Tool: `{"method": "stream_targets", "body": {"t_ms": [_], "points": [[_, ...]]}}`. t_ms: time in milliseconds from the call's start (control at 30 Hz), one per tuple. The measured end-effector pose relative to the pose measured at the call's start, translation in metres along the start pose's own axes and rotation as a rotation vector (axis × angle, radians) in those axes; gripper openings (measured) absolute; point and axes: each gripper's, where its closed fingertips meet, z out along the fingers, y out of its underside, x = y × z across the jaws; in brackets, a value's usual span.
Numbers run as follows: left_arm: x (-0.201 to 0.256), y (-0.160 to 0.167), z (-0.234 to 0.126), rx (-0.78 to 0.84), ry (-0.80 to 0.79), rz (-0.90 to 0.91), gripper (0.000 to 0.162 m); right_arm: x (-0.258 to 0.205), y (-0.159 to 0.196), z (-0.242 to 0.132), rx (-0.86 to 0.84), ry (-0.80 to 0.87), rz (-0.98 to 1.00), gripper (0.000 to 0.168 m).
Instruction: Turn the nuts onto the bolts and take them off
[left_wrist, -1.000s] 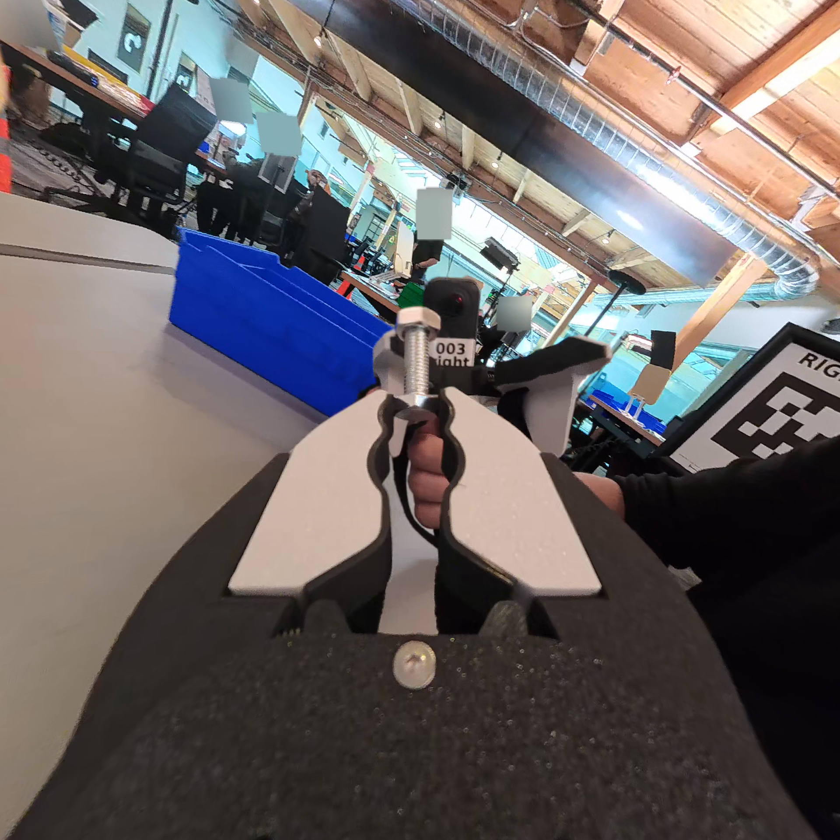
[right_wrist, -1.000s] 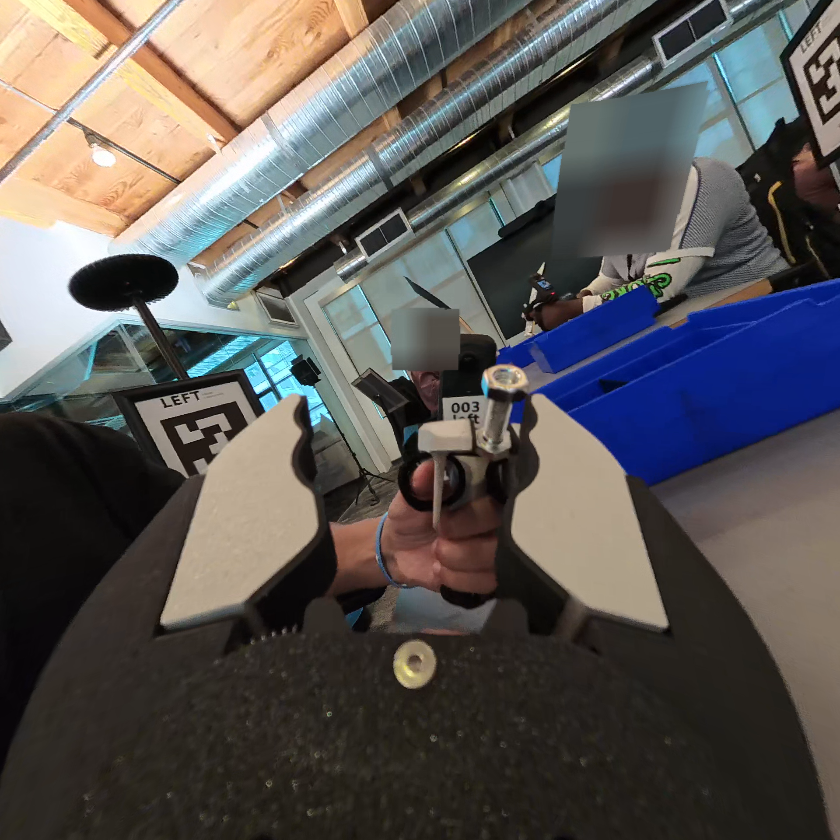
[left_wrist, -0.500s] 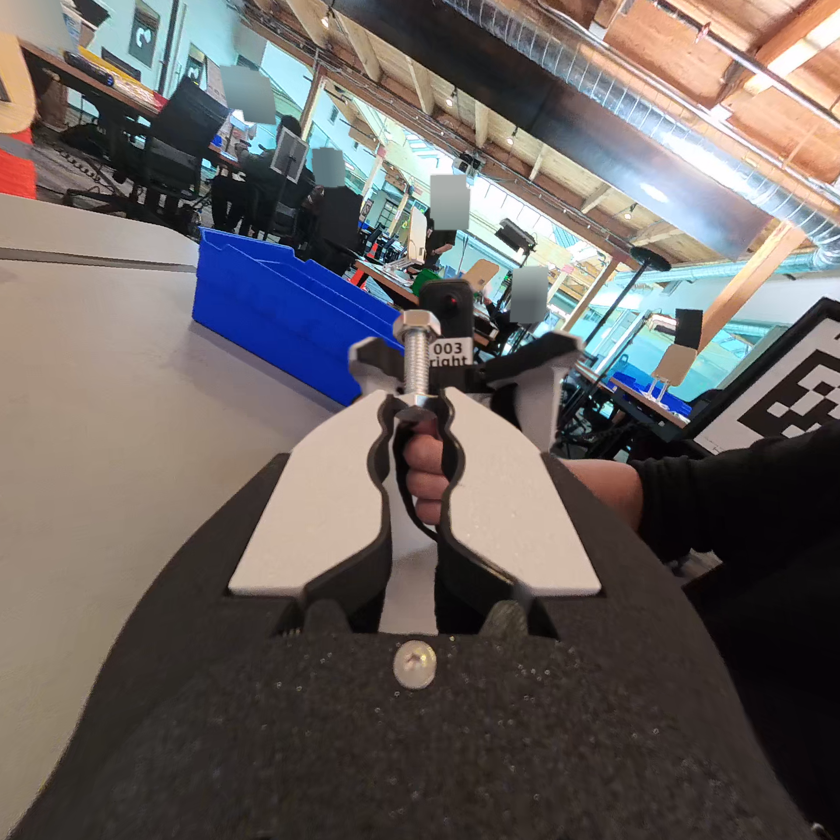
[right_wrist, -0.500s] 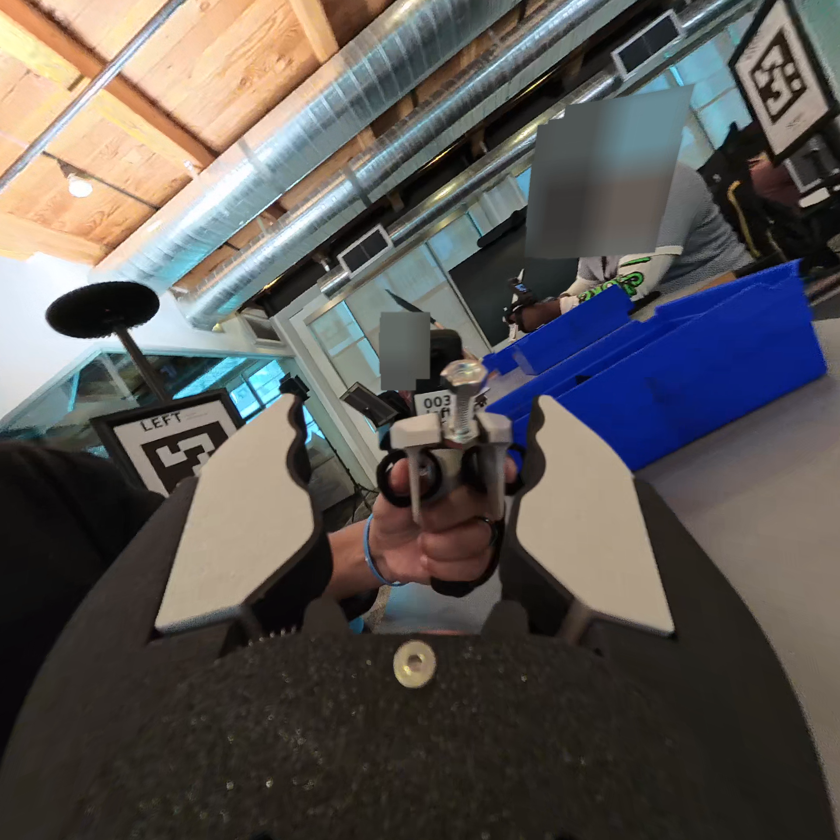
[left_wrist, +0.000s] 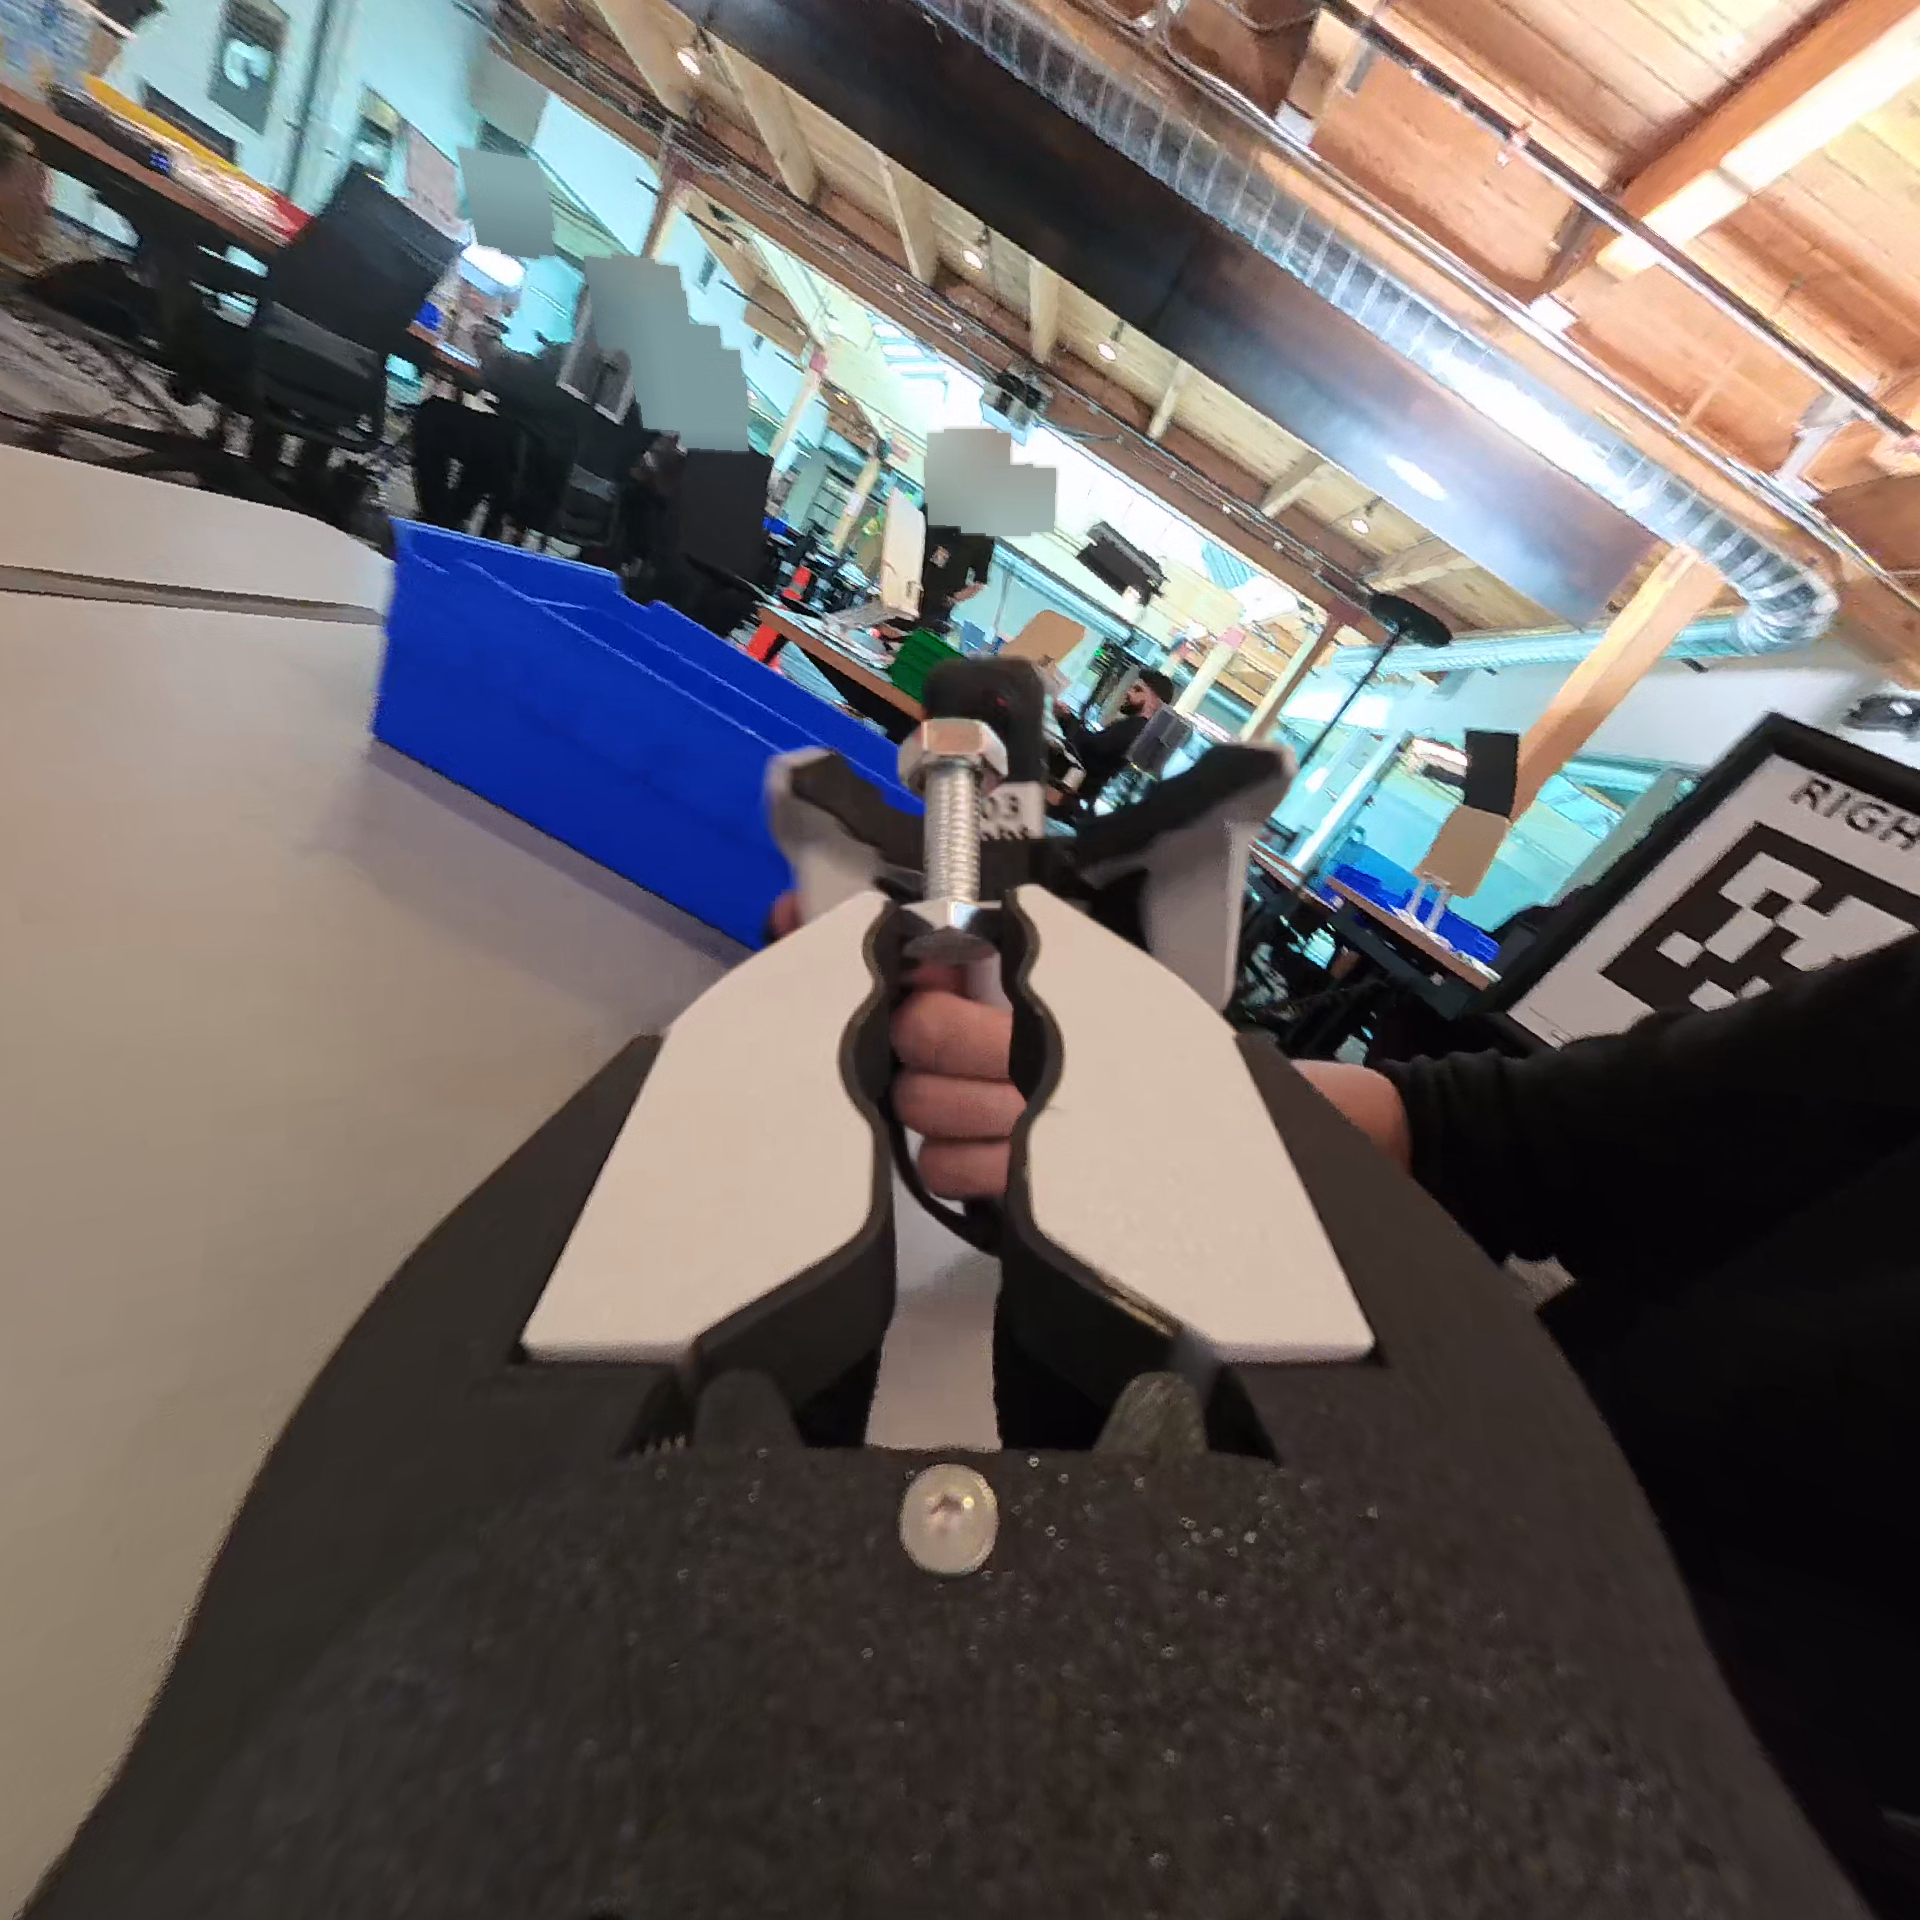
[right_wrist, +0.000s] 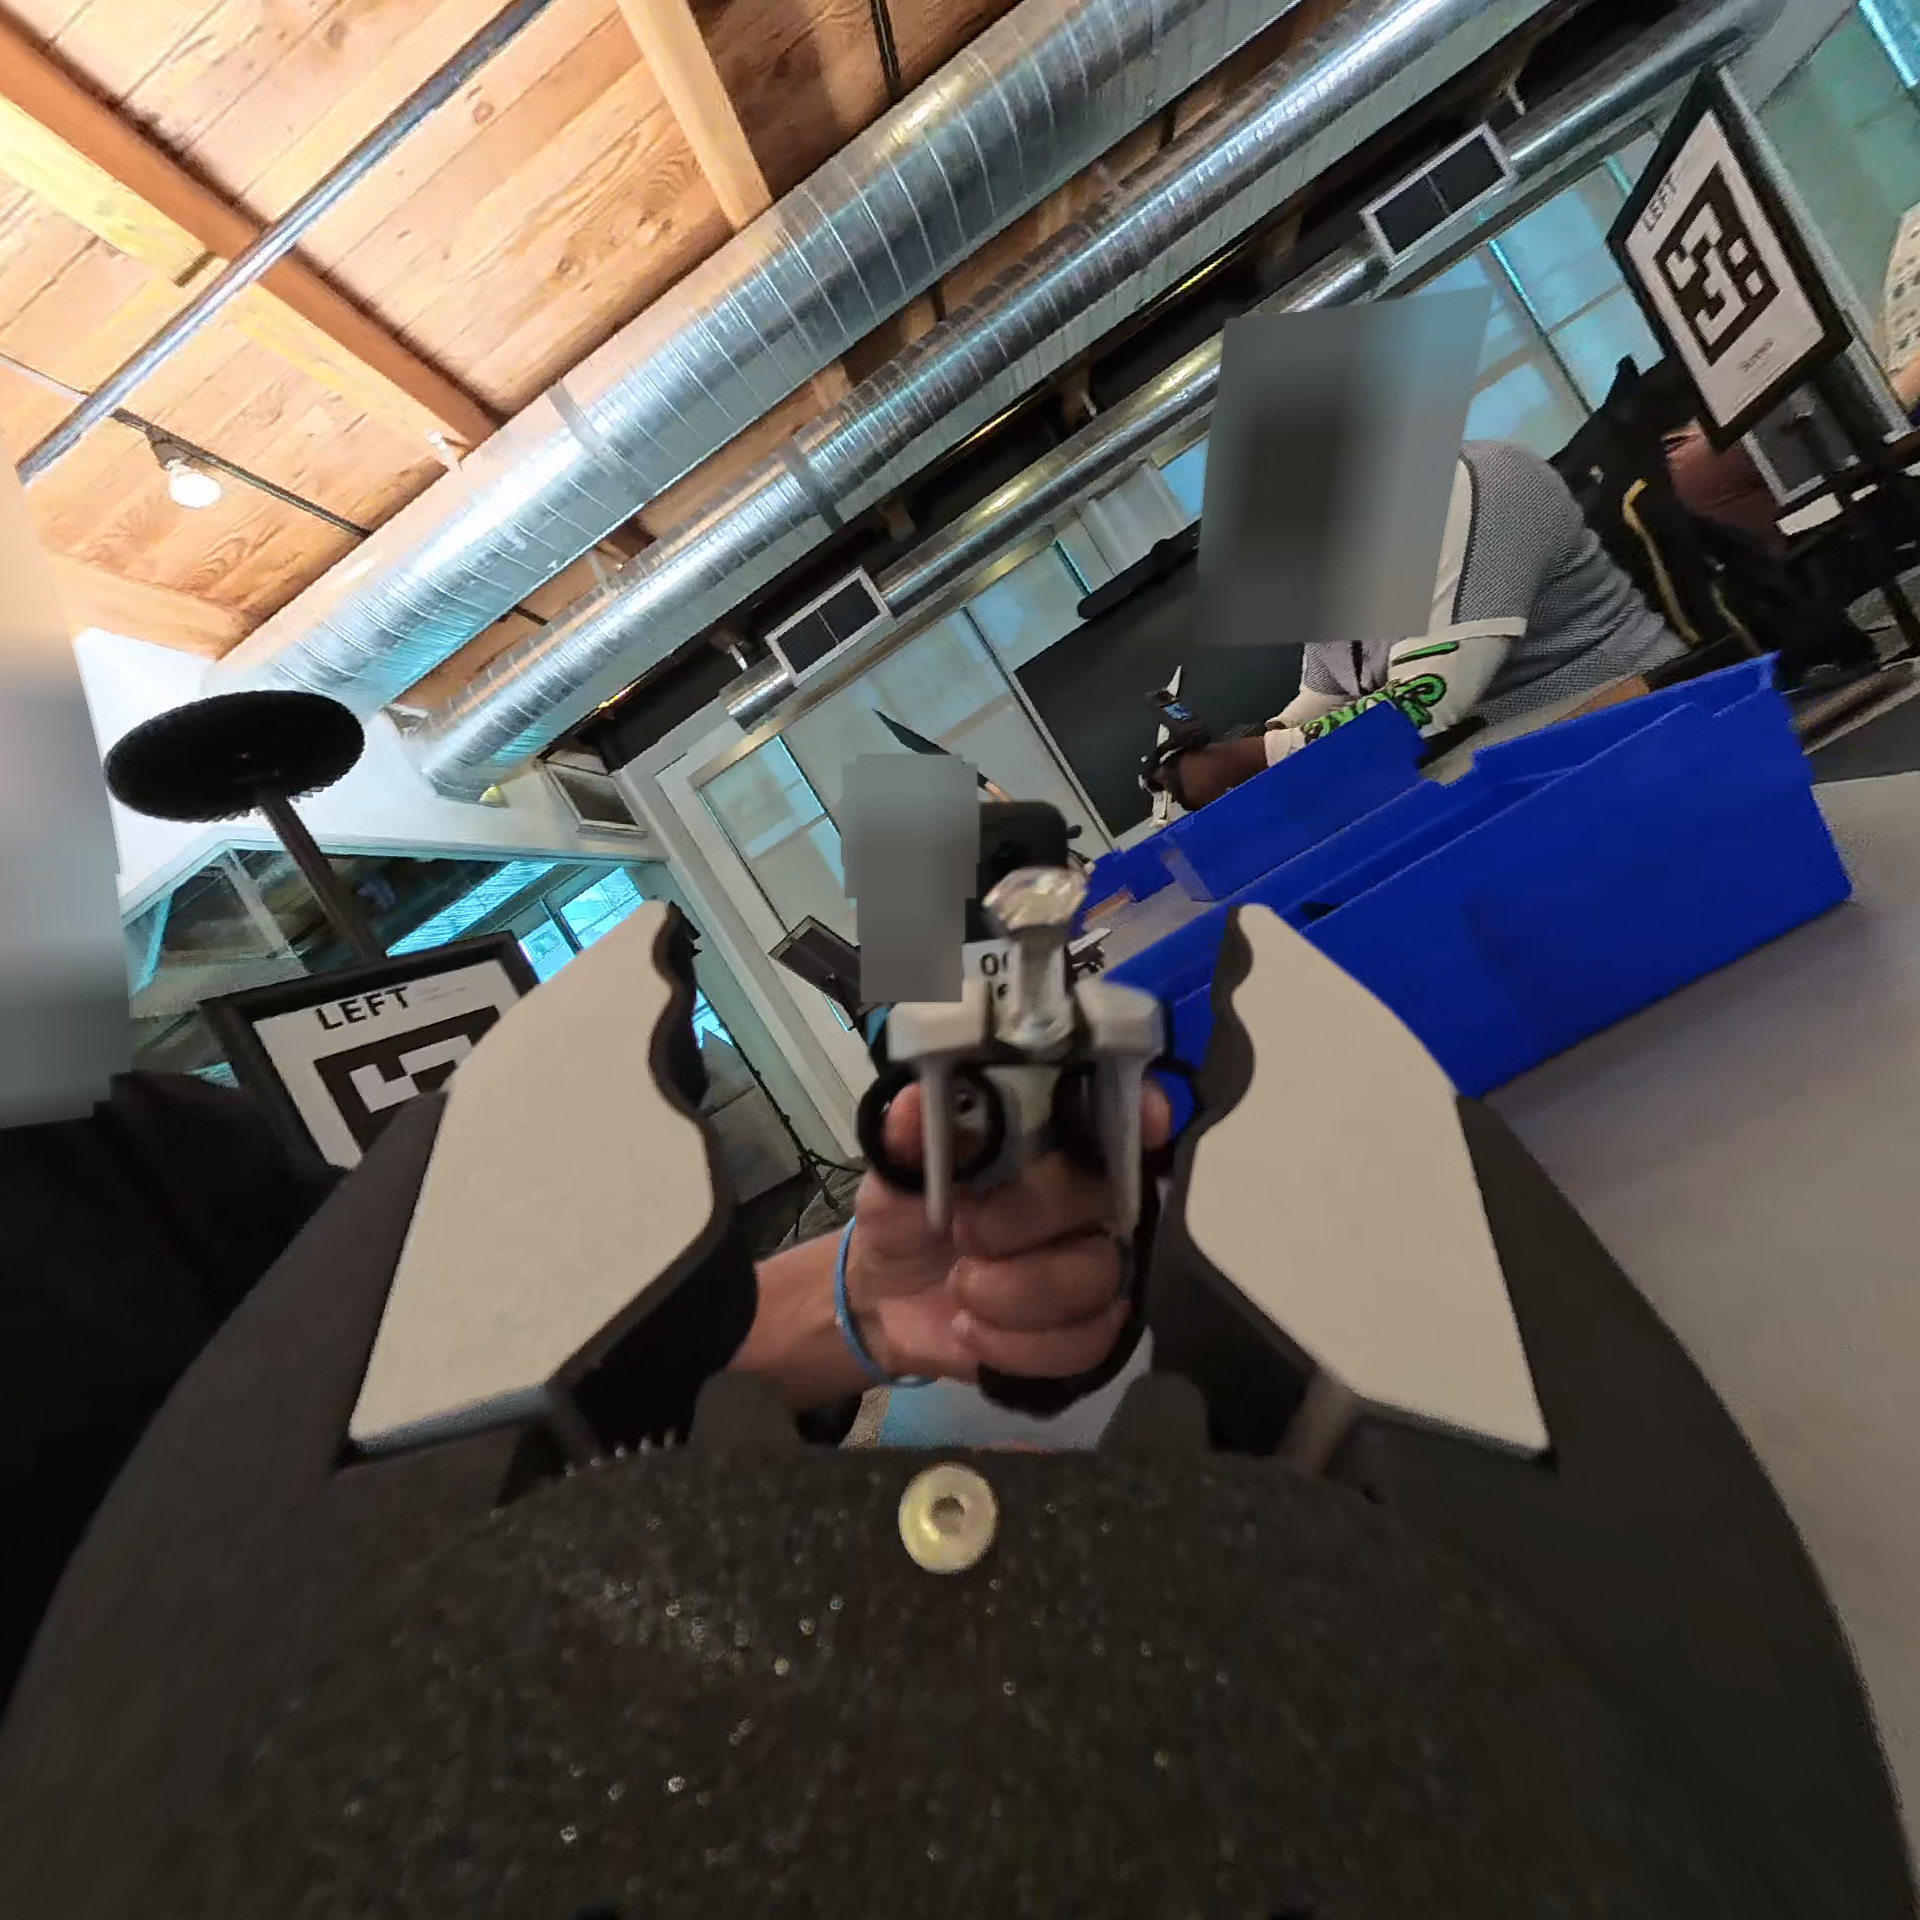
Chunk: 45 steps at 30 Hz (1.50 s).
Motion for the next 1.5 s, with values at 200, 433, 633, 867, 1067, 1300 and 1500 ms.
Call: {"method": "stream_targets", "body": {"t_ms": [200, 433, 633, 867, 1067, 1300, 1500], "points": [[0.006, 0.005, 0.012, -0.013, 0.028, 0.003, 0.017, -0.026, 0.008, 0.020, -0.018, -0.100, -0.008, 0.098], [-0.001, 0.002, 0.001, -0.013, 0.000, 0.009, 0.017, -0.003, 0.004, 0.001, -0.005, -0.009, -0.017, 0.093], [0.004, 0.003, 0.013, -0.006, 0.032, -0.002, 0.017, -0.024, 0.010, 0.024, -0.022, -0.081, -0.026, 0.101], [0.000, 0.002, 0.006, -0.011, 0.012, 0.006, 0.017, -0.005, 0.008, 0.001, -0.001, -0.016, -0.010, 0.092], [0.002, 0.005, 0.013, -0.019, 0.030, -0.004, 0.017, -0.022, 0.009, 0.016, -0.003, -0.076, -0.003, 0.101], [-0.003, -0.008, -0.002, 0.030, 0.024, -0.024, 0.017, -0.006, 0.005, 0.005, 0.001, -0.025, -0.012, 0.094], [0.002, 0.000, 0.011, -0.001, 0.047, -0.024, 0.017, -0.023, 0.011, 0.024, -0.021, -0.075, -0.019, 0.105]]}}
